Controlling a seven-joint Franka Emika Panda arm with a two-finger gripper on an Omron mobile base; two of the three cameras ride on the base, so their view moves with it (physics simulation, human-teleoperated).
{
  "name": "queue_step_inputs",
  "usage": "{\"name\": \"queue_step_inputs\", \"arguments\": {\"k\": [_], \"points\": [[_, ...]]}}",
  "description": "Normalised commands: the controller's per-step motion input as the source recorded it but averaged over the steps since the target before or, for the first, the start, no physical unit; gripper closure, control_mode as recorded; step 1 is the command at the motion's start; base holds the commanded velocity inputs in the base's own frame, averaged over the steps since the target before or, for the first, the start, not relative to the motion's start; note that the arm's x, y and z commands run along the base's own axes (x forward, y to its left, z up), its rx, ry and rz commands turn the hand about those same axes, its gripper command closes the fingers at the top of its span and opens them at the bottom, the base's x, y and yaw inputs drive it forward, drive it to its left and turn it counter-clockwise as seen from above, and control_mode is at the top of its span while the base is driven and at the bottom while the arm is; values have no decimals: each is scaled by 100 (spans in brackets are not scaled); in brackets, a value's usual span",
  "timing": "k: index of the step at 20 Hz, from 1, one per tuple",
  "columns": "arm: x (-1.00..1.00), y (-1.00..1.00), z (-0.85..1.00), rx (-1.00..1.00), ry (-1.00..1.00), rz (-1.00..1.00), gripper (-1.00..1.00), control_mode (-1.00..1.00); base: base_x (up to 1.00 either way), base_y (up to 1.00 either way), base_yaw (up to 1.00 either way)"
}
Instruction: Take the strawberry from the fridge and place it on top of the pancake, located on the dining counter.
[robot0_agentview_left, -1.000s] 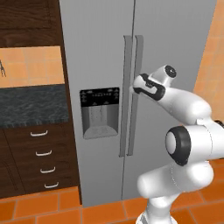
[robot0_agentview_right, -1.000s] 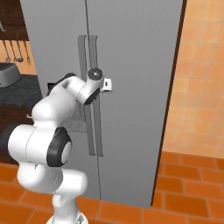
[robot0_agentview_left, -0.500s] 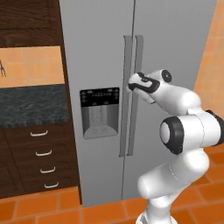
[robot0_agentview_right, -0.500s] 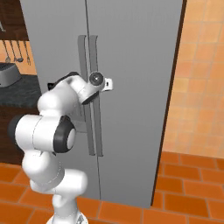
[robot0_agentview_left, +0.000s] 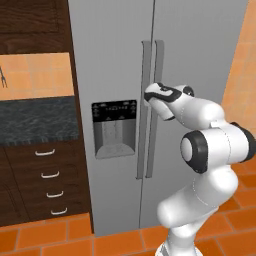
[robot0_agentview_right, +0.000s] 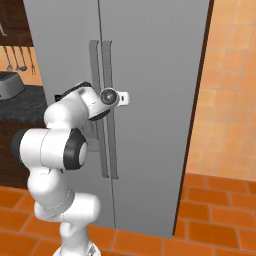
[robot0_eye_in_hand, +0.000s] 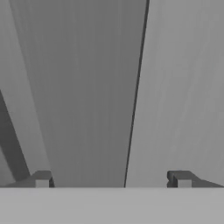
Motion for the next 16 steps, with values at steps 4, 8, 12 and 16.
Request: {"name": "queue_step_inputs", "arguments": {"k": [4,8,12,16], "points": [[35,2,-19,-3,3,0,100,-100,0,0,0],[-24,-12,-22,-10,7,-2,100,-100,0,0,0],[-87,-87,3,3,0,-4,100,-100,0,0,0],[-89,-99,12,4,1,-3,100,-100,0,0,0]]}}
